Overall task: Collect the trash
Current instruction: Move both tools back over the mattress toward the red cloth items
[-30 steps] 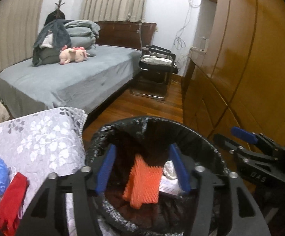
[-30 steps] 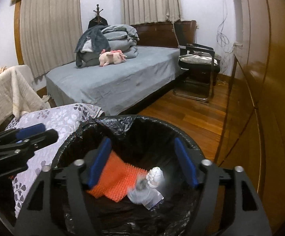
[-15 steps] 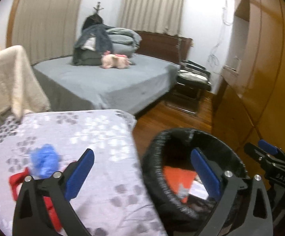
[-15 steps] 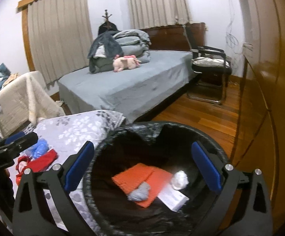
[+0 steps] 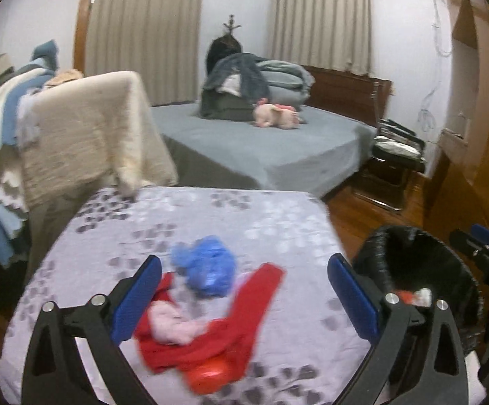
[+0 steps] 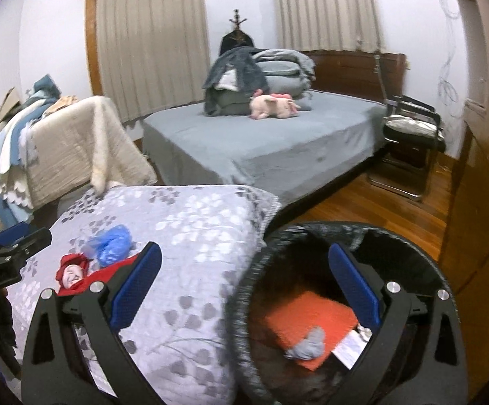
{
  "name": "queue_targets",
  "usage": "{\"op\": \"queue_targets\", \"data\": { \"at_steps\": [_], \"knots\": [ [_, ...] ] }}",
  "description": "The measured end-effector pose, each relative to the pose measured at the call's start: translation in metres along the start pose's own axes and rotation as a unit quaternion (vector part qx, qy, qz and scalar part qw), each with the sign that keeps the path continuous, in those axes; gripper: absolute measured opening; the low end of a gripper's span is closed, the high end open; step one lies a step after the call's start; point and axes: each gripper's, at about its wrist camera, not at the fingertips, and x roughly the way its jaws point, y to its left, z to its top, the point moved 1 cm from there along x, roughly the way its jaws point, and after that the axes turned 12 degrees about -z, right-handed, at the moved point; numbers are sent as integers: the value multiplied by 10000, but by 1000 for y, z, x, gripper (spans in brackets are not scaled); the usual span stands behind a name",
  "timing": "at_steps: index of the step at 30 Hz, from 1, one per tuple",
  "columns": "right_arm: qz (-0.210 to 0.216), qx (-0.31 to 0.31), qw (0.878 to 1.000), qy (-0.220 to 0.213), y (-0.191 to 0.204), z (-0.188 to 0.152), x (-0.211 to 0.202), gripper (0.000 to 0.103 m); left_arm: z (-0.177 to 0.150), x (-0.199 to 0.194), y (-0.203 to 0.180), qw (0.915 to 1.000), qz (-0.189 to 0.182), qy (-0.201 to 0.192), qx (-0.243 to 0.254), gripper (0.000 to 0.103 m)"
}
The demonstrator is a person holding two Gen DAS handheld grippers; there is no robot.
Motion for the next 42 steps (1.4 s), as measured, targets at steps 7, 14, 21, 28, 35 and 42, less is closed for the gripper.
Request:
{"op": "queue_targets", "data": {
  "at_steps": [7, 14, 21, 28, 35, 42],
  "knots": [
    [287, -260, 9992, 73, 49, -9, 14, 97, -21, -17, 50, 9983, 560, 44, -145, 97],
    [525, -524, 9968, 288, 95, -21, 33, 97, -40, -20, 88, 9951, 912, 159, -356, 95],
    [588, -666, 9948, 490, 121, -35, 47, 96, -60, -14, 113, 9925, 1038, 377, -519, 92],
    [598, -776, 9931, 642, 132, -45, 57, 96, -73, -4, 124, 9917, 988, 550, -612, 87],
    [582, -901, 9919, 682, 140, -47, 65, 96, -76, 14, 134, 9914, 919, 664, -648, 79],
    [640, -989, 9896, 821, 149, -48, 82, 83, -78, 34, 144, 9905, 826, 836, -721, 70]
  ]
}}
